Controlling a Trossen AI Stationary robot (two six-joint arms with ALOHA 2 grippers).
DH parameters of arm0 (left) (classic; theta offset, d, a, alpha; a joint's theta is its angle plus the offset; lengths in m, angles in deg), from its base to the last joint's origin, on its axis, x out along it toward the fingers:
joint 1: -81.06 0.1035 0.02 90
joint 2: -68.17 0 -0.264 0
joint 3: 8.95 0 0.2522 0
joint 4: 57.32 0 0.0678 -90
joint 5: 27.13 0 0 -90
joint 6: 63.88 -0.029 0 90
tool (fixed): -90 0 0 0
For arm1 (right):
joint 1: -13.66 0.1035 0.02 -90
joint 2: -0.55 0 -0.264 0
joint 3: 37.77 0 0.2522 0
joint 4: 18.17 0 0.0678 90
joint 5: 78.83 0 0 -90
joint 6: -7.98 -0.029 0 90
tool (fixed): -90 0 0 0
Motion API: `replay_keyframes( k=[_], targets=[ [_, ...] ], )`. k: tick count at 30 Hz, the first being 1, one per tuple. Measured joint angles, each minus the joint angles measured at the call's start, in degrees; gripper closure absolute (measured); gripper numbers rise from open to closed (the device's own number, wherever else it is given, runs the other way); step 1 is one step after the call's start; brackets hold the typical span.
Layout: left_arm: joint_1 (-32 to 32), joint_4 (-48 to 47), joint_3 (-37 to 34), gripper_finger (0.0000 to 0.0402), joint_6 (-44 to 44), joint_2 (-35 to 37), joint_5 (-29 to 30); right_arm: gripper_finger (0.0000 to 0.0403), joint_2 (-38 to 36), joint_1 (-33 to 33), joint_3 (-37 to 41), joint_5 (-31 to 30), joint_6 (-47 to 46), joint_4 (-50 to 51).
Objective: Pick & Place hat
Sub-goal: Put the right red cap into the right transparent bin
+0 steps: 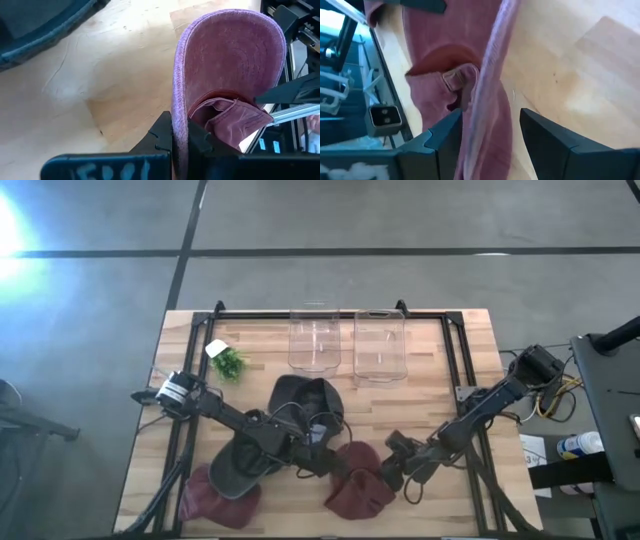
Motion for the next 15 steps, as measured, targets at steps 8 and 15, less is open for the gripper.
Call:
replay_keyframes(
  k=[8,15],
  targets=[
    [-0.02,0.24,-0.02,0.0388,3.27,0.0,0.0,0.0275,0.03,-0.14,0.0,0.44,-0.1,-0.01],
    [-0.1,0.29,-0.08,0.0388,4.64,0.0,-0.49,0.0349,0.01,-0.15,0.0,0.48,0.18,0.0]
  ],
)
